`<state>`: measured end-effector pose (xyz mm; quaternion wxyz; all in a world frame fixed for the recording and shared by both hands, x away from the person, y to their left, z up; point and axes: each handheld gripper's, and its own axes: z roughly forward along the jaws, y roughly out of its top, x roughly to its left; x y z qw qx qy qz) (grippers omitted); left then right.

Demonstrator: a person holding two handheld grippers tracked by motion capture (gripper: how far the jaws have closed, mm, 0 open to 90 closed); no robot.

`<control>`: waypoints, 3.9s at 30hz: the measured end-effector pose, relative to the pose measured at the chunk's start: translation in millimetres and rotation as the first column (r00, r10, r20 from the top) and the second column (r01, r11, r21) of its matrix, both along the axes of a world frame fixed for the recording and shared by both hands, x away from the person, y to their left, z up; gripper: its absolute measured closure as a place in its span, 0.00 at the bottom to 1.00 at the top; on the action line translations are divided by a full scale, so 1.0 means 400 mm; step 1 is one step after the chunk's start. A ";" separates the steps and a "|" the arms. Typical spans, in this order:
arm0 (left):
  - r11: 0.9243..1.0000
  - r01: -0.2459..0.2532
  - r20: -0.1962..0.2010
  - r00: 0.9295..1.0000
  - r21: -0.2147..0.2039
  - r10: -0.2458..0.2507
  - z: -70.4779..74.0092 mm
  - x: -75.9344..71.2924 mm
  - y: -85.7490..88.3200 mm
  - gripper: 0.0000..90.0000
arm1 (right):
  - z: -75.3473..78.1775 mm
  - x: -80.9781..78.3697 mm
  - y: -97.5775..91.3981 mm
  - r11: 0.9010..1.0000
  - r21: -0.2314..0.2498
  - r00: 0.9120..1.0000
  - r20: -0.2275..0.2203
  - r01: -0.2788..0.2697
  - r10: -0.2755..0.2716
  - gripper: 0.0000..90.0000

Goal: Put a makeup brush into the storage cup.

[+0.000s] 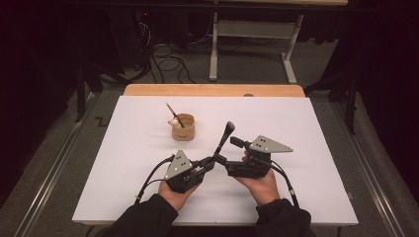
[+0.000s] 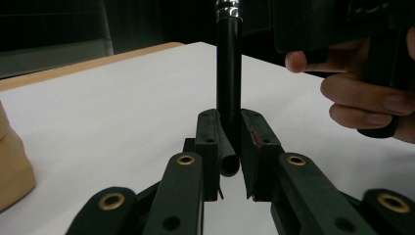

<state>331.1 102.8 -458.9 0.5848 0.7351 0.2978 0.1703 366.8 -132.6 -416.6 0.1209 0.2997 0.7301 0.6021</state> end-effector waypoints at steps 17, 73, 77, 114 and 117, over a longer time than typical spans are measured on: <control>1.000 0.000 -0.008 1.000 0.001 0.000 -0.004 -0.002 -0.002 0.88 | -0.005 0.004 -0.006 0.998 0.058 0.999 -0.033 0.019 -0.017 0.38; 1.000 0.021 -0.012 1.000 -0.001 -0.021 -0.011 -0.007 -0.017 0.88 | -0.014 0.011 -0.022 0.983 0.181 0.993 -0.113 -0.021 0.042 0.87; 1.000 0.021 -0.012 1.000 -0.002 -0.021 -0.011 -0.007 -0.017 0.88 | -0.014 0.010 -0.021 0.983 0.183 0.993 -0.109 -0.023 0.043 0.87; 1.000 0.008 -0.028 1.000 -0.015 -0.009 0.001 0.000 0.001 0.66 | -0.009 -0.033 0.040 0.997 -0.046 0.997 0.043 -0.066 0.068 0.88; 1.000 0.011 -0.032 0.999 -0.017 -0.012 0.002 0.001 0.002 0.67 | -0.013 -0.033 0.044 0.996 -0.060 0.996 0.046 -0.071 0.074 0.88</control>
